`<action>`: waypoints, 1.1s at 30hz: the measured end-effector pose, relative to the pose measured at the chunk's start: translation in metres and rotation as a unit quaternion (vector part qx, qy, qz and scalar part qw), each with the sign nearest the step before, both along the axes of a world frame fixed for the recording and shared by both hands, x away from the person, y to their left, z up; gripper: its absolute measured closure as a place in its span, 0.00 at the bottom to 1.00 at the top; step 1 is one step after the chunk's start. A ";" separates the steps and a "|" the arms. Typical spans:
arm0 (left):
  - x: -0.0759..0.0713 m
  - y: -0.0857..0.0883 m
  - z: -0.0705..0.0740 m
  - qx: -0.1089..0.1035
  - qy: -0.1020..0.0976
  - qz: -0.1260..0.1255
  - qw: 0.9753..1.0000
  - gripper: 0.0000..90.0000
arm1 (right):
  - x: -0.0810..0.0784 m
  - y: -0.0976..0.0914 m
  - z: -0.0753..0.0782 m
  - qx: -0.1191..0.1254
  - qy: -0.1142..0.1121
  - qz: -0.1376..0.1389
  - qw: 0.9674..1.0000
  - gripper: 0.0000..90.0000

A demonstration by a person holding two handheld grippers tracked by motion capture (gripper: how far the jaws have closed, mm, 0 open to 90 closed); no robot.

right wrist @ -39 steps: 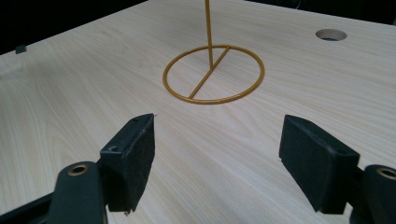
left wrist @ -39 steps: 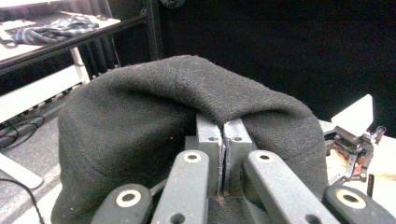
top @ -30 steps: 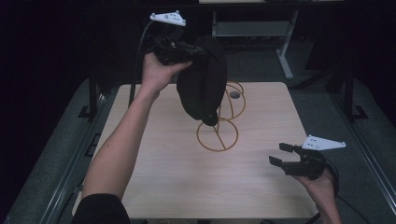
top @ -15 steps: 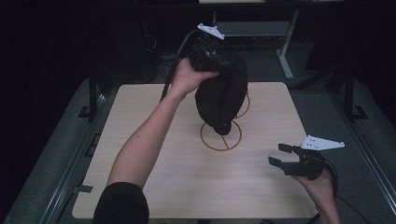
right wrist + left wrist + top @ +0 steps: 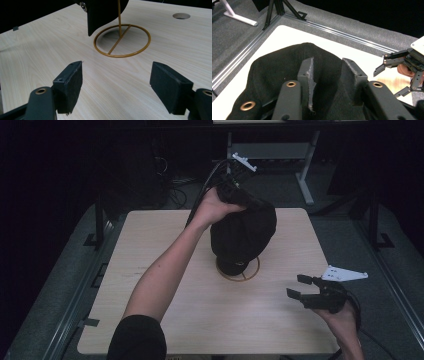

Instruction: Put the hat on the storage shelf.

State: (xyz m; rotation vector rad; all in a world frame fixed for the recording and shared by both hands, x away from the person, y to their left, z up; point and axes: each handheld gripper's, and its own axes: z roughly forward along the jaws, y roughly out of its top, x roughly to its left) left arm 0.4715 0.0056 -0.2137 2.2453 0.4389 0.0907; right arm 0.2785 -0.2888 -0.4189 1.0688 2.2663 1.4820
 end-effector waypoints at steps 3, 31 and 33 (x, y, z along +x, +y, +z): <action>-0.002 0.002 0.001 0.000 -0.001 -0.001 1.000 0.65 | 0.001 0.000 -0.001 -0.004 -0.003 0.000 1.000 0.28; -0.023 0.045 0.009 -0.008 -0.019 0.032 0.999 0.51 | 0.004 0.003 -0.004 -0.009 0.009 -0.009 1.000 0.22; -0.025 0.049 0.009 -0.008 -0.020 0.037 0.999 0.50 | 0.004 0.004 -0.004 -0.011 0.009 -0.010 1.000 0.22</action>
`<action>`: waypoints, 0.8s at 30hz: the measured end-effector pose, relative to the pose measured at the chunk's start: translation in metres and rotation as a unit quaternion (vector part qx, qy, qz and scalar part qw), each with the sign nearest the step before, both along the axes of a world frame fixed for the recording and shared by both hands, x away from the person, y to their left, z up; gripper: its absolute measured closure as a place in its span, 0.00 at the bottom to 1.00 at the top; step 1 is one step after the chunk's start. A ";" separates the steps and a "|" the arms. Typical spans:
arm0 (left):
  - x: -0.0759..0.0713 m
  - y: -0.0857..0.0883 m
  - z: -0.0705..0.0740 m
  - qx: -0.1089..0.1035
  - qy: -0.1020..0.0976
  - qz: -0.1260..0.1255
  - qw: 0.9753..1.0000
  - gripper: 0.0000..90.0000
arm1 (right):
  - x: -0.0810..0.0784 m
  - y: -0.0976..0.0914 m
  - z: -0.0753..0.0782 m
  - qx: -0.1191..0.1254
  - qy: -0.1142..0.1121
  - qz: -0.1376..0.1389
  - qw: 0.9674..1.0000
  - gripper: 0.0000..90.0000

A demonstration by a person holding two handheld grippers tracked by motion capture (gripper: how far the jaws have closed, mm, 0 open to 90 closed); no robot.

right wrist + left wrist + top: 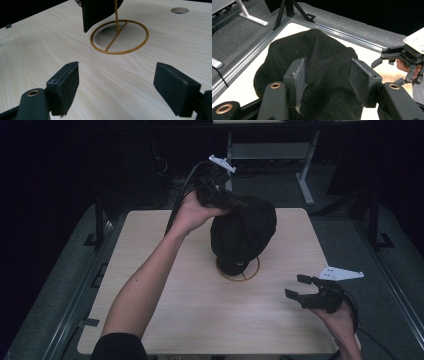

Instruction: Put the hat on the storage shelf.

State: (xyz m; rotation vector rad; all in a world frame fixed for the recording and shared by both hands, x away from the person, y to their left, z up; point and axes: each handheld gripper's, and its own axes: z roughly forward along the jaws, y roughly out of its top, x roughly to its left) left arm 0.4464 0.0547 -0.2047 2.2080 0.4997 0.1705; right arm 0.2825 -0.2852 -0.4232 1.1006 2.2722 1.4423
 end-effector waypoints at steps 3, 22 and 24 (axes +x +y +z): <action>-0.002 0.006 -0.001 -0.003 0.001 0.005 1.000 0.49 | 0.001 0.001 0.000 0.000 0.000 -0.001 1.000 0.22; -0.020 0.045 -0.010 -0.016 0.003 0.029 0.999 0.42 | 0.002 0.005 -0.004 -0.010 0.009 -0.006 1.000 0.22; -0.022 0.049 -0.012 -0.015 0.002 0.029 0.999 0.42 | 0.002 0.006 -0.004 -0.013 0.009 -0.005 1.000 0.22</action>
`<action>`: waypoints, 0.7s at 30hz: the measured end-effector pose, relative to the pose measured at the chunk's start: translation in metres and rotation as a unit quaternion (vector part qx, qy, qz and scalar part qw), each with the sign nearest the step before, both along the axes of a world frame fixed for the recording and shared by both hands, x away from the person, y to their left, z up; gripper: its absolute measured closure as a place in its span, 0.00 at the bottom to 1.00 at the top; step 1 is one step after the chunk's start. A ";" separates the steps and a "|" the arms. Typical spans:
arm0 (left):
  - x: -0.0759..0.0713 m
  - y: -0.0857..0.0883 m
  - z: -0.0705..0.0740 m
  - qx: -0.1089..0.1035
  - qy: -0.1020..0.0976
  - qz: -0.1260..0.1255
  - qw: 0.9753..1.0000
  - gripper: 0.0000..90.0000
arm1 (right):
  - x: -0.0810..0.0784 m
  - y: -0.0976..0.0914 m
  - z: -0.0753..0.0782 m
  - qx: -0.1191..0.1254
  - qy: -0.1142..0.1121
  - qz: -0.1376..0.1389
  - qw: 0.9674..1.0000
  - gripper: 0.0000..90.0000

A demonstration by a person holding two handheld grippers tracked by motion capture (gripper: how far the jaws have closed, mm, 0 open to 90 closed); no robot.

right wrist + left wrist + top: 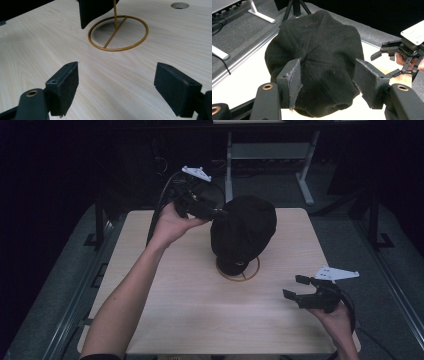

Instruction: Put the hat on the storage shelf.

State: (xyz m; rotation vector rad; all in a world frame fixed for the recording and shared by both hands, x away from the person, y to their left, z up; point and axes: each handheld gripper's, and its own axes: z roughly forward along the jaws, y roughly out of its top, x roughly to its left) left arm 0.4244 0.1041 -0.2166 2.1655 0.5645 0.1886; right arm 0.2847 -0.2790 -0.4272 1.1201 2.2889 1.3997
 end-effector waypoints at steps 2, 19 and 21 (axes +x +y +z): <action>-0.002 0.003 -0.002 -0.001 0.001 0.003 1.000 0.42 | 0.000 0.001 0.000 -0.002 0.000 0.000 1.000 0.22; -0.020 0.028 -0.015 -0.006 -0.005 0.011 1.000 0.37 | 0.000 0.002 -0.002 -0.010 0.001 -0.005 1.000 0.21; -0.023 0.031 -0.018 -0.007 -0.007 0.013 1.000 0.37 | 0.000 0.003 -0.002 -0.012 0.001 -0.003 1.000 0.21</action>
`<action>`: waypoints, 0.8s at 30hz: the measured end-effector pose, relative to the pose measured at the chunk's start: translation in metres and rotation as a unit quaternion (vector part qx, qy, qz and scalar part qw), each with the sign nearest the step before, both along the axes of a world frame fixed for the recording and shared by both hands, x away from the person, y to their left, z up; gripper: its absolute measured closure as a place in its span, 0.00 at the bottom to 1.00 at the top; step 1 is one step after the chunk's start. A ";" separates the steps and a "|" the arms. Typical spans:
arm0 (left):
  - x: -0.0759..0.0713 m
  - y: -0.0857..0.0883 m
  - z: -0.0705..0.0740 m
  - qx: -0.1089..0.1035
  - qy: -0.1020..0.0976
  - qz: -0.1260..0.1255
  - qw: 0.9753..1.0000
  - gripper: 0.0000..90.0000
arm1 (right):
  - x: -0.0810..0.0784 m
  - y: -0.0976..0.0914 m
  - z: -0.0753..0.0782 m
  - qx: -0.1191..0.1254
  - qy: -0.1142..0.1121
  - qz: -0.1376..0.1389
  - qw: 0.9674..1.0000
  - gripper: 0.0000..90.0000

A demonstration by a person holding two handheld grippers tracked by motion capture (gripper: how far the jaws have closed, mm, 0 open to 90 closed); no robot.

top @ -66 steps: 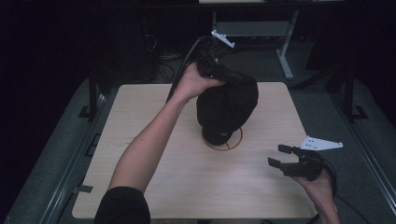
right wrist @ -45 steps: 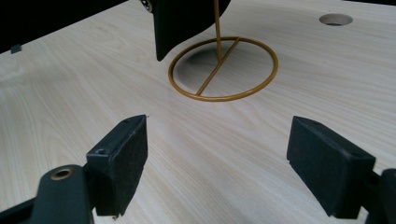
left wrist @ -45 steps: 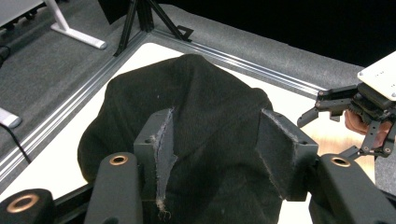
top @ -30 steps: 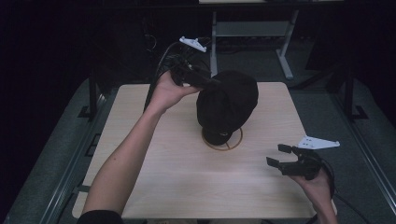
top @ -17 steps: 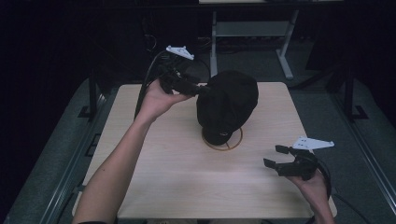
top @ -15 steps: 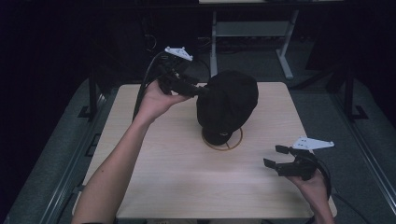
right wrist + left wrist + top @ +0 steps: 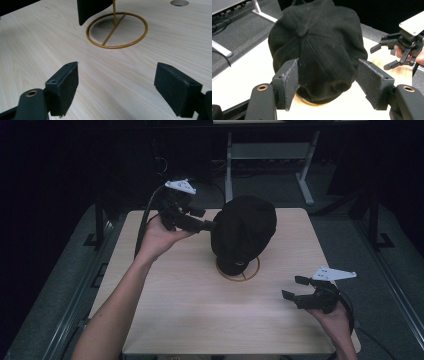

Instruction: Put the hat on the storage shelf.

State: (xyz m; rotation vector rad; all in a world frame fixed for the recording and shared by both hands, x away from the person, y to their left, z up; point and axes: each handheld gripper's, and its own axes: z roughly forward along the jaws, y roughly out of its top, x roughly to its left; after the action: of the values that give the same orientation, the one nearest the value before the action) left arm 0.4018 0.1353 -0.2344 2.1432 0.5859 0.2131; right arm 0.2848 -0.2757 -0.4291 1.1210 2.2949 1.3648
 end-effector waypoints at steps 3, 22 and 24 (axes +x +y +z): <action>-0.003 0.007 -0.005 -0.003 0.005 0.004 1.000 0.37 | 0.000 0.002 0.000 -0.004 -0.001 0.003 1.000 0.21; -0.019 0.042 -0.033 -0.021 0.010 0.027 0.999 0.35 | 0.002 0.010 -0.001 -0.015 0.001 0.006 1.000 0.21; -0.021 0.046 -0.036 -0.024 0.010 0.030 0.999 0.35 | 0.003 0.011 -0.002 -0.018 -0.001 0.009 1.000 0.21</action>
State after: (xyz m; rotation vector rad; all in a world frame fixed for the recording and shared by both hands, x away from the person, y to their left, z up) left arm 0.3806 0.1814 -0.2700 2.0864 0.6606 0.2075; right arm 0.2873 -0.2649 -0.4308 1.0918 2.3239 1.3245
